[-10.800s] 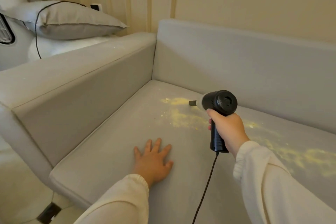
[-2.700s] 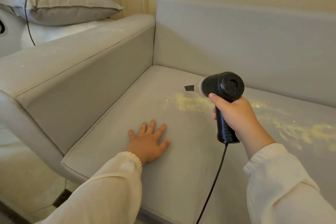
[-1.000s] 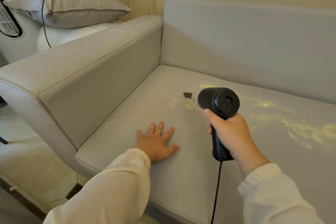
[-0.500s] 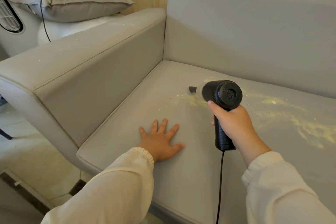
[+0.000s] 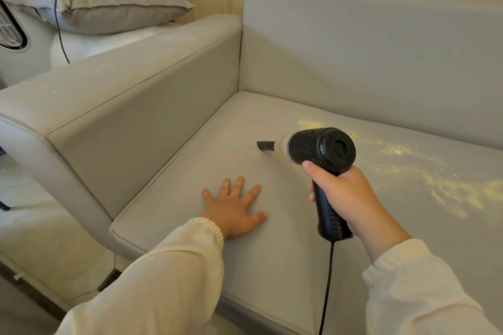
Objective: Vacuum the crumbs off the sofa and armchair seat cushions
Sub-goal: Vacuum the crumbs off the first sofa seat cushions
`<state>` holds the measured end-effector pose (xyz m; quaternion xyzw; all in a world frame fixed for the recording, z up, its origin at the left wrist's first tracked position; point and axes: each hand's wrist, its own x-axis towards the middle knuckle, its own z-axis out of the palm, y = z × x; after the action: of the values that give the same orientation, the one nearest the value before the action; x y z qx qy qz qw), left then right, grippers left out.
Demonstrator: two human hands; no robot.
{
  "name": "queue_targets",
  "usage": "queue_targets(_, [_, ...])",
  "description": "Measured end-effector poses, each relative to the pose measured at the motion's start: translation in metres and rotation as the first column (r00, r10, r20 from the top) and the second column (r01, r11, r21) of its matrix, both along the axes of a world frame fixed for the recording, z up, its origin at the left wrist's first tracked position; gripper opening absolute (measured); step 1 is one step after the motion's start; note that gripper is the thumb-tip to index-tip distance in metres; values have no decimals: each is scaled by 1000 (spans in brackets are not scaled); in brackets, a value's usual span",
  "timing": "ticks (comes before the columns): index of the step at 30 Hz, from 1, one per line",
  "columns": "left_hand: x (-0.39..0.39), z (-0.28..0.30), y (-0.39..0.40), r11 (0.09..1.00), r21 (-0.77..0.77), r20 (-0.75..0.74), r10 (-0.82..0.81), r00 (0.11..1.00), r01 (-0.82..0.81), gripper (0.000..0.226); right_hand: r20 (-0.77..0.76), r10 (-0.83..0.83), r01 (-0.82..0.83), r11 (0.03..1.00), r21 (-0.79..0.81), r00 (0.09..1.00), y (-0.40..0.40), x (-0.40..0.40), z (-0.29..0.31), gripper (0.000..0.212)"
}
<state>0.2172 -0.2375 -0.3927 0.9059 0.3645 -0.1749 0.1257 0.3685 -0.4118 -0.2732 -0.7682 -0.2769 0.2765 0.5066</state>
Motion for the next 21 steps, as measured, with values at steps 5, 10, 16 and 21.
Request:
queue_targets(5, [-5, 0, 1, 1000, 3, 1, -16, 1000, 16, 79, -40, 3, -2, 999, 33, 999, -3, -7, -1, 27])
queue_targets(10, [-4, 0, 2, 1000, 1, 1, -15, 1000, 15, 78, -2, 45, -44, 999, 21, 999, 6, -15, -3, 25])
queue_targets(16, [-7, 1, 3, 1000, -2, 1, -21, 1000, 21, 78, 8, 99, -99, 995, 6, 995, 3, -19, 1, 25])
queue_targets(21, [-11, 8, -8, 1000, -29, -17, -2, 1000, 1, 77, -22, 133, -133, 991, -19, 991, -16, -24, 6, 23])
